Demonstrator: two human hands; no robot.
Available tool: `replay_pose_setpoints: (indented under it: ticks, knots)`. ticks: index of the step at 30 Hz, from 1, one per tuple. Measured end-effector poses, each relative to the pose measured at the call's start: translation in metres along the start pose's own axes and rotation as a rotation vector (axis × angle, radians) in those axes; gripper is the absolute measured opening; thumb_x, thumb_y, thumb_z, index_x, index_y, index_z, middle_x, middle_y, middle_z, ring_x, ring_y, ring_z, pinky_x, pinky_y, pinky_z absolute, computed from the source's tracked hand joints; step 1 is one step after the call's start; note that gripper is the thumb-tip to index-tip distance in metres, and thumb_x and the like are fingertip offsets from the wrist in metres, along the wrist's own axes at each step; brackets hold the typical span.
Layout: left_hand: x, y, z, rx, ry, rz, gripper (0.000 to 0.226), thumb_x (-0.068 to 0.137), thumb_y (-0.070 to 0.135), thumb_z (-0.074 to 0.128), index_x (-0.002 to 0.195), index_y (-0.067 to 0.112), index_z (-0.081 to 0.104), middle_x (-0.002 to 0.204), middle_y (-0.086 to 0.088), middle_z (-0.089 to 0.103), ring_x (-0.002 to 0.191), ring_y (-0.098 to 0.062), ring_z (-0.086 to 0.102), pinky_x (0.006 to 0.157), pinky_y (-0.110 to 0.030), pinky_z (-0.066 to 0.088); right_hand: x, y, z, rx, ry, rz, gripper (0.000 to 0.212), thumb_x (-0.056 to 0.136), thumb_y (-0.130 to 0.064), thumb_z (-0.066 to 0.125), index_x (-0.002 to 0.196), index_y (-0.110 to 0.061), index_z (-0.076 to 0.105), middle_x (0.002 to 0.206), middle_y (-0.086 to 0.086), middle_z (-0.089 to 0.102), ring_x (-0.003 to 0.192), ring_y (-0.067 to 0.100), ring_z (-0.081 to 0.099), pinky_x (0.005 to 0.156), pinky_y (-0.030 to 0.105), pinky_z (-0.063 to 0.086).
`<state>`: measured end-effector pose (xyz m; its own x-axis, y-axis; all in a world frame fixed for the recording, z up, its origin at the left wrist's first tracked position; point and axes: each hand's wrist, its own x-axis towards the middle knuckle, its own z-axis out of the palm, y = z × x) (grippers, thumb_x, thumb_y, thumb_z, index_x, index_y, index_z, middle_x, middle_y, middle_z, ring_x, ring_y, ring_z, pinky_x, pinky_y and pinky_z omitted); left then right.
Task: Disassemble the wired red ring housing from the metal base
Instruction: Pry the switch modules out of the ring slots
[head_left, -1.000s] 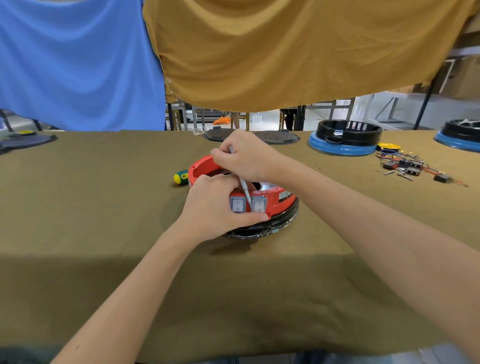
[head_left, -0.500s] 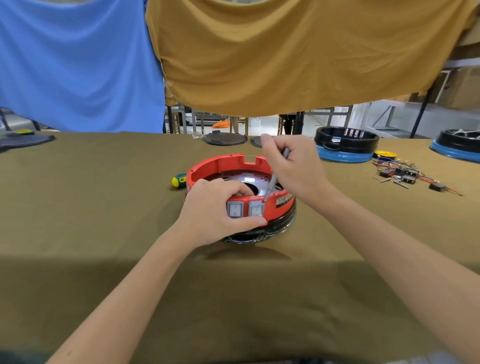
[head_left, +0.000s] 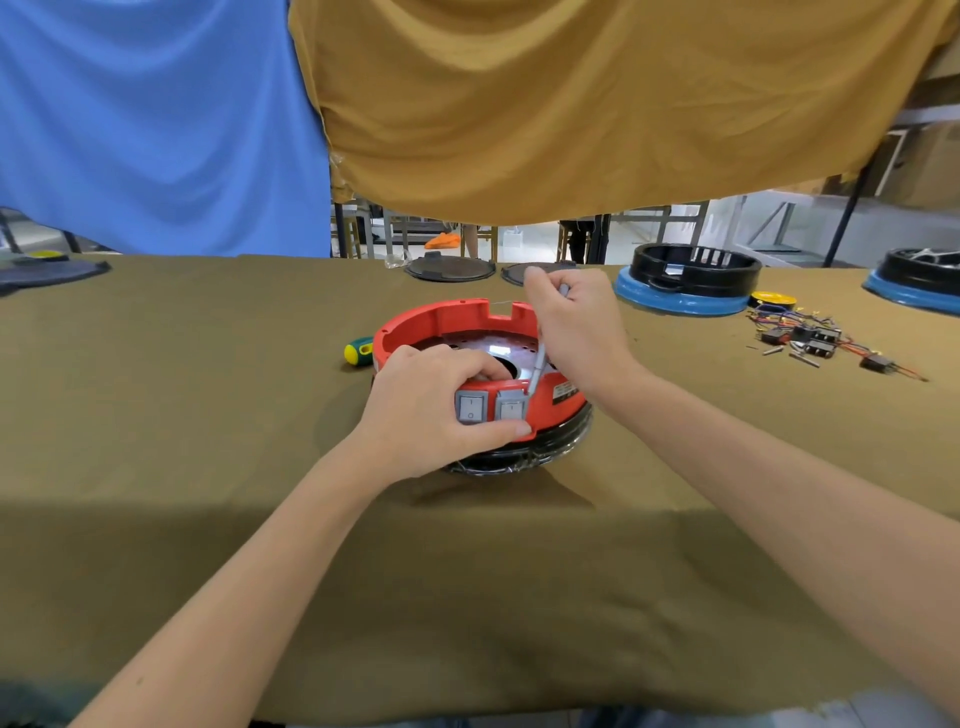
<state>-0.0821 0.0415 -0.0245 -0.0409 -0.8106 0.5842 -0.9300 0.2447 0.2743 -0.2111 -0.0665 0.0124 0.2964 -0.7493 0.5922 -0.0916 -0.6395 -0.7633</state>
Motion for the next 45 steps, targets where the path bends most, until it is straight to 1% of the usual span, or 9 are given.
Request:
replay_pose_setpoints:
  ticks: [6,12,15,22,25,30,34,41,45]
  knots:
    - [0.001,-0.002,0.000,-0.004,-0.020,-0.001,0.061,0.066,0.077,0.051,0.105,0.033,0.067,0.096,0.022,0.065,0.091,-0.002,0.059,0.089,-0.035,0.040,0.011,-0.004,0.010,-0.135,-0.260,0.055,0.036,0.093,-0.017,0.050,0.058,-0.008,0.049,0.053,0.009,0.032,0.046,0.019,0.024,0.054,0.031,0.028]
    - [0.001,-0.003,0.001,0.002,-0.006,0.005,0.053,0.068,0.072,0.061,0.104,0.033,0.067,0.092,0.024,0.063,0.089,-0.001,0.058,0.086,-0.031,0.035,-0.001,0.000,-0.008,-0.015,0.020,-0.173,0.054,0.101,-0.013,0.048,0.048,-0.012,0.036,0.043,-0.003,0.026,0.039,0.007,0.022,0.046,0.014,0.025]
    - [0.001,-0.002,0.002,0.017,0.009,-0.003,0.051,0.067,0.071,0.061,0.101,0.034,0.066,0.089,0.025,0.061,0.087,-0.001,0.057,0.082,-0.028,0.030,-0.015,-0.002,-0.006,0.016,0.144,-0.245,0.059,0.101,-0.013,0.048,0.047,-0.020,0.026,0.042,-0.010,0.021,0.040,0.007,0.020,0.046,0.015,0.018]
    - [0.001,-0.001,0.002,0.027,0.003,-0.001,0.051,0.068,0.072,0.060,0.101,0.034,0.066,0.089,0.023,0.063,0.086,-0.001,0.056,0.083,-0.029,0.032,-0.021,0.009,0.006,0.001,0.152,-0.113,0.058,0.103,-0.017,0.047,0.048,-0.009,0.030,0.041,-0.008,0.023,0.039,0.010,0.022,0.045,0.020,0.019]
    - [0.001,-0.002,0.003,0.036,0.002,0.002,0.053,0.068,0.074,0.059,0.102,0.034,0.066,0.093,0.021,0.066,0.089,-0.002,0.058,0.084,-0.029,0.031,-0.020,0.013,0.006,0.042,0.176,-0.029,0.056,0.102,-0.019,0.047,0.048,-0.014,0.031,0.040,-0.010,0.024,0.039,0.009,0.021,0.045,0.027,0.020]
    - [0.001,-0.002,0.002,0.048,-0.011,0.013,0.063,0.065,0.080,0.047,0.103,0.035,0.066,0.088,0.025,0.060,0.086,-0.001,0.056,0.079,-0.027,0.027,-0.016,0.012,0.006,0.015,0.144,0.031,0.056,0.101,-0.021,0.047,0.048,-0.017,0.032,0.039,-0.010,0.026,0.038,0.008,0.023,0.043,0.022,0.022]
    - [0.001,-0.003,0.000,0.030,-0.040,0.013,0.063,0.066,0.080,0.046,0.106,0.036,0.066,0.093,0.024,0.063,0.087,0.001,0.055,0.082,-0.028,0.030,-0.019,0.011,0.002,0.024,0.138,0.020,0.055,0.102,-0.021,0.047,0.049,-0.015,0.033,0.042,-0.006,0.027,0.040,0.008,0.023,0.045,0.025,0.024]
    - [0.003,-0.005,-0.002,0.017,-0.066,0.048,0.056,0.069,0.076,0.047,0.107,0.039,0.063,0.091,0.028,0.059,0.082,0.009,0.050,0.078,-0.027,0.027,-0.039,0.010,0.003,0.054,0.268,-0.196,0.057,0.104,-0.021,0.046,0.051,-0.006,0.031,0.044,0.006,0.029,0.041,0.012,0.026,0.044,0.025,0.021]
    - [0.002,-0.004,-0.001,0.040,-0.069,0.045,0.059,0.069,0.076,0.045,0.108,0.037,0.063,0.093,0.025,0.061,0.084,0.003,0.051,0.081,-0.030,0.031,-0.041,0.014,0.011,0.075,0.273,-0.129,0.057,0.105,-0.019,0.046,0.053,0.002,0.036,0.049,0.020,0.036,0.045,0.032,0.033,0.045,0.042,0.026]
